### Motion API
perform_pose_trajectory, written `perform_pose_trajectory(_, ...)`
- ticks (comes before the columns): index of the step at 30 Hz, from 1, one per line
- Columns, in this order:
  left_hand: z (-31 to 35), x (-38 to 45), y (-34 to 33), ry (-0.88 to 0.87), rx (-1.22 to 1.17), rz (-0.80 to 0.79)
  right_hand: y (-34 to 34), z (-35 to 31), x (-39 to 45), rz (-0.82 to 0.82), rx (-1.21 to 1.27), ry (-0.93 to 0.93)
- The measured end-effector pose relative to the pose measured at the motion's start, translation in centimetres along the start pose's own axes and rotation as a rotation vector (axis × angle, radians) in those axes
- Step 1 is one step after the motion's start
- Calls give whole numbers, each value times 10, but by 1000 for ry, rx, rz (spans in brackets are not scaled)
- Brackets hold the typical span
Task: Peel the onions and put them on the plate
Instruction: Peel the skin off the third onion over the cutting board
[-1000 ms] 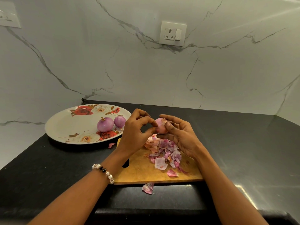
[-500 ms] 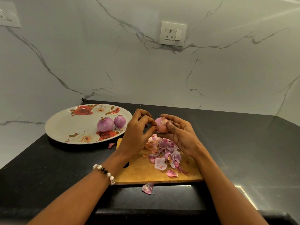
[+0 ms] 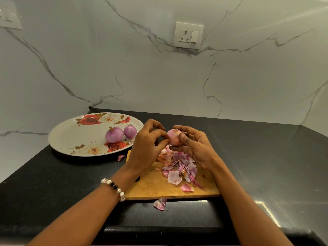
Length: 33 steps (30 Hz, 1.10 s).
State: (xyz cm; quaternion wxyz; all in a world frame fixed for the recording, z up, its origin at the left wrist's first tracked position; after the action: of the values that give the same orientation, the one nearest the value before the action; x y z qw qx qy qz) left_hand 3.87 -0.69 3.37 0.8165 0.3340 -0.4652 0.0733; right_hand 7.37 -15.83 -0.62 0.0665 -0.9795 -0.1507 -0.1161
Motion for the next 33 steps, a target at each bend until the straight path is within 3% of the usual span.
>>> perform_pose_trajectory(12,-11,0,-17,60,-48,-182,-1,3,-1,-30,-93,-44)
perform_pose_trajectory(20,-11,-1,-26,69,-84,-285,-2,-2,-4,-3,151,-58)
perform_pose_trajectory(30,-1,3,-15,31,-157,-183,6,-6,-4,71,280,-37)
perform_pose_trajectory(33,-7,2,-11,127,-281,-167,9,-6,-5,110,305,-47)
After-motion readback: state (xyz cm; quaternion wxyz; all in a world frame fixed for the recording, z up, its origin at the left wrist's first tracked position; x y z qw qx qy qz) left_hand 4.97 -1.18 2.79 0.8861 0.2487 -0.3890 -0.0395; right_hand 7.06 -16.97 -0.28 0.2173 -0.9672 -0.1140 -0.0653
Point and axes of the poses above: each hand's wrist, its own x-axis towards the middle knuckle, its own y-axis out of the back of the hand, z = x × y, the point moved 8 cm from there along x, towards the middle knuckle, and after that the axes turned 4 degrees about -z, right-handed, at the moved point
